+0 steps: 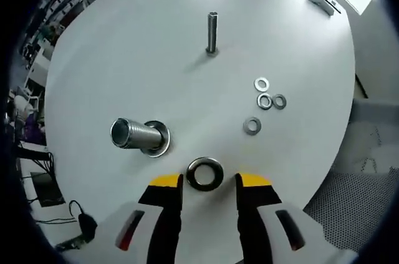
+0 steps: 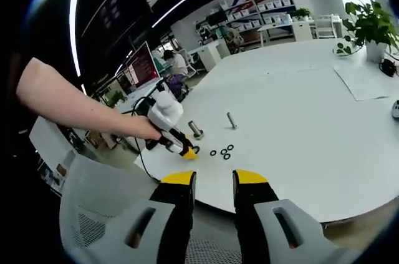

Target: Place the washer onto the threaded stud by aligning its center hole with the stud, sliding it down to the base, and recovering from edge contact or off-axis alignment until the washer reaches the visible bottom stop.

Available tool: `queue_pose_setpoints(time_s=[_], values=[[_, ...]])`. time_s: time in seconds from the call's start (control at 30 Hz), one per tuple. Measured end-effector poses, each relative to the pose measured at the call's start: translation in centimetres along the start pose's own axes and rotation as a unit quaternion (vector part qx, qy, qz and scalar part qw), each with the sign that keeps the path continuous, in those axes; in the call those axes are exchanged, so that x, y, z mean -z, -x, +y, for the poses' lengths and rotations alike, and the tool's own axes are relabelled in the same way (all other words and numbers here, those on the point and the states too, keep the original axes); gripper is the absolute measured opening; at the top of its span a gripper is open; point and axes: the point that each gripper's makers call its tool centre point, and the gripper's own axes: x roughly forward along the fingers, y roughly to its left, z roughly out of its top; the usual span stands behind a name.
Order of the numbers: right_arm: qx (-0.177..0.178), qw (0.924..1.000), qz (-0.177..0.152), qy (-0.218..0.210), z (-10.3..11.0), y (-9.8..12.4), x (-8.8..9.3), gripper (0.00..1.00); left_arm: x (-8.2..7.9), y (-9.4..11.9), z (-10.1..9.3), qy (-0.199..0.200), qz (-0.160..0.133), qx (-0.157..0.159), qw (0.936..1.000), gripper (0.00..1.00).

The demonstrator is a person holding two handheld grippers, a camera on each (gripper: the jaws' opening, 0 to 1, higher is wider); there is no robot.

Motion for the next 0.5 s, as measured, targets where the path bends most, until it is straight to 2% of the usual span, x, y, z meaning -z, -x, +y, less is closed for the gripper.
queue_pose_setpoints(time_s=[0.2,0.27,0.5], values=[[0.002,1.0,0.002,0.001,-0.08,-0.11,0.07,0.27,-0.13,-0.12,0.01,0.009,0.004,-0.004,0.9999,0.32],[0.003,1.0,0.001,-0.001,-0.06,0.04,-0.01,0.27,-0.53,-0.2,0.16,0.001,-0.007,-0.003,1.0,0.21],[0.0,1.0,0.006,0.002,-0.03,-0.07,0.25,0.27,-0.29,-0.46,0.3,0.014,0.002,-0.006,0.9999,0.21]])
